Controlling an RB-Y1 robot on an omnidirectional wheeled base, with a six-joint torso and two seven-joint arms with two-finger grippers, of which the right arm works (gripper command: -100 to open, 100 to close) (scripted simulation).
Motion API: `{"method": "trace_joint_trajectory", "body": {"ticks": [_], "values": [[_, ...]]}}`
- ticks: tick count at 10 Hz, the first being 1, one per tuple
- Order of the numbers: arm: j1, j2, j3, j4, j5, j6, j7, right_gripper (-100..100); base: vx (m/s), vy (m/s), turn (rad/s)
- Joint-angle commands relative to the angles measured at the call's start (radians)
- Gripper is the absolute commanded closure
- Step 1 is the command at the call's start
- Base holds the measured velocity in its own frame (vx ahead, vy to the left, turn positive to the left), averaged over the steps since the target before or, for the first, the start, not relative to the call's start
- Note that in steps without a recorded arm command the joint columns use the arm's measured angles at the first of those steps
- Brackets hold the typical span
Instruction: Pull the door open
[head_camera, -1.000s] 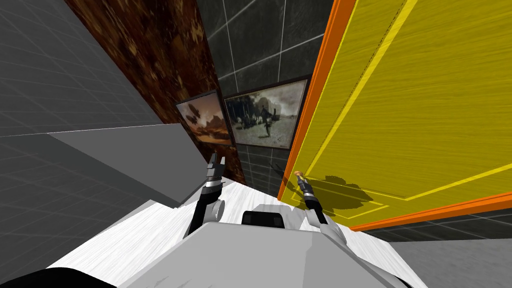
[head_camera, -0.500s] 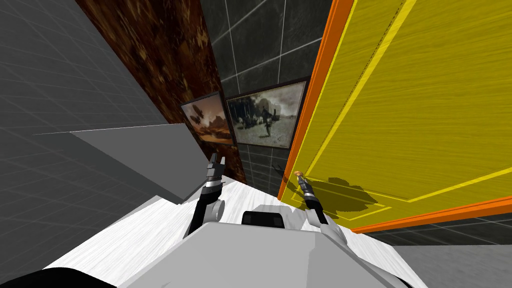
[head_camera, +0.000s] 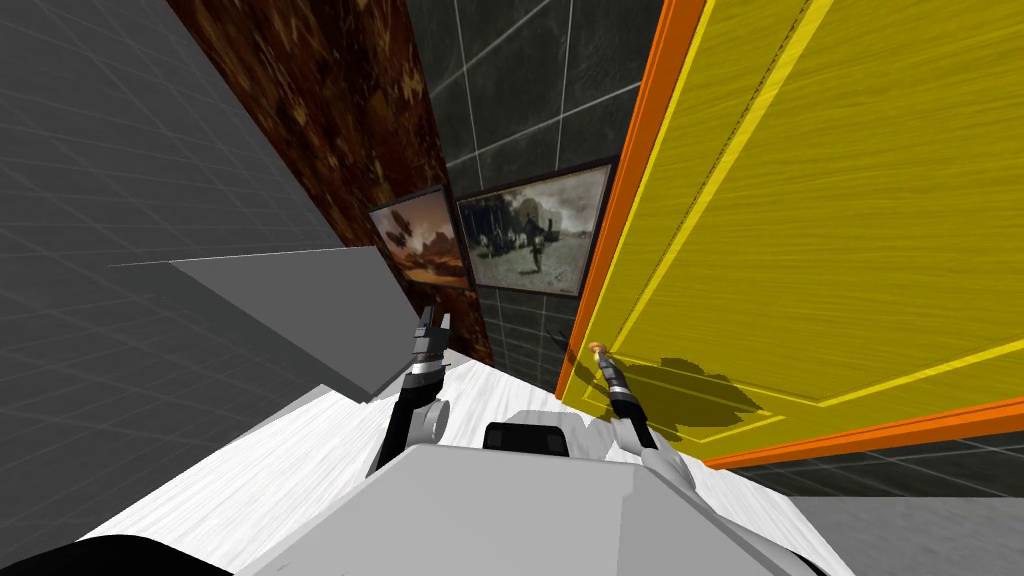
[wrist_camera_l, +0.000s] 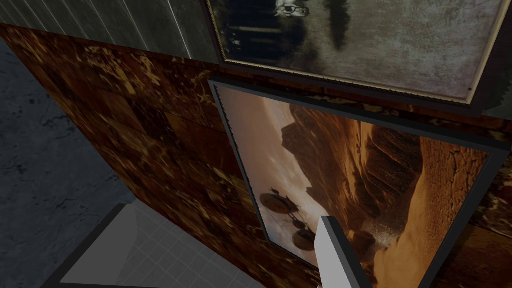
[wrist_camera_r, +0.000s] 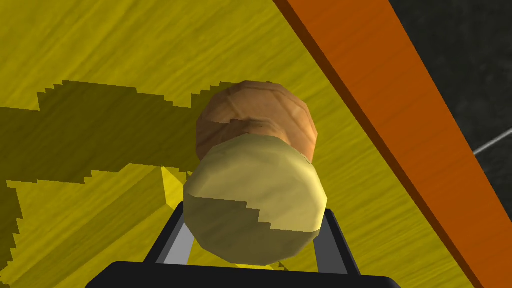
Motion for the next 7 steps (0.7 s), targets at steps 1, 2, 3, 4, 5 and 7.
{"method": "trace_joint_trajectory", "body": {"ticks": [1,2,3,4,5,7], "values": [[0.002,0.008,0.011,0.002,-0.014,0.003,-0.05,100,-0.046,-0.015,0.078],[0.002,0.008,0.011,0.002,-0.014,0.003,-0.066,100,-0.03,-0.016,0.03],[0.003,0.007,0.015,0.001,-0.025,0.004,-0.101,100,-0.025,-0.013,0.047],[0.003,0.007,0.015,0.001,-0.025,0.004,-0.107,100,-0.024,-0.011,0.017],[0.003,0.006,0.02,0.001,-0.037,0.004,-0.147,100,-0.03,-0.016,0.045],[0.004,0.005,0.024,0.0,-0.049,0.004,-0.189,100,-0.039,-0.019,0.056]]}}
